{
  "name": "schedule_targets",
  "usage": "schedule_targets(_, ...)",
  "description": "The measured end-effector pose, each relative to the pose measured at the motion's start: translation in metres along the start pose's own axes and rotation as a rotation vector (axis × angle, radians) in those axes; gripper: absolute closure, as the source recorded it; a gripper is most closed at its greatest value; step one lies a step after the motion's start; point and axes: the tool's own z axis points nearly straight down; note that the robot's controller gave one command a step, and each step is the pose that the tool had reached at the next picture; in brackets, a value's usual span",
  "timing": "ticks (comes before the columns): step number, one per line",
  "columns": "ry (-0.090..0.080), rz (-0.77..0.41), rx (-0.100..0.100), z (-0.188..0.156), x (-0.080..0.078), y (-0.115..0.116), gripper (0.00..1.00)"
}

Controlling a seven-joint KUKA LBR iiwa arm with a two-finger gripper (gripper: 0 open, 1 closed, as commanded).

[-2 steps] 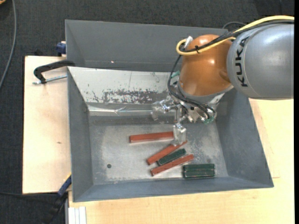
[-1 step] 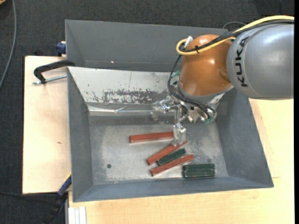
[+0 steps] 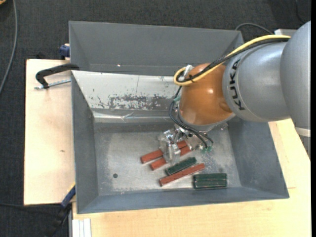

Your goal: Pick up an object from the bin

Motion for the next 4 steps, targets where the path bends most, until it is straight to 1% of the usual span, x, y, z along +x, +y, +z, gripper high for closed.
schedule_targets(1,-0.002,0.001,0.001,0.003,0.001,0.0,0.0)
schedule_targets(2,0.001,0.001,0.0,0.004,0.002,0.0,1.0)
schedule_targets(3,0.001,0.001,0.0,0.004,0.002,0.0,1.0)
schedule_targets(4,-0.005,-0.069,0.001,-0.151,-0.049,0.031,1.0)
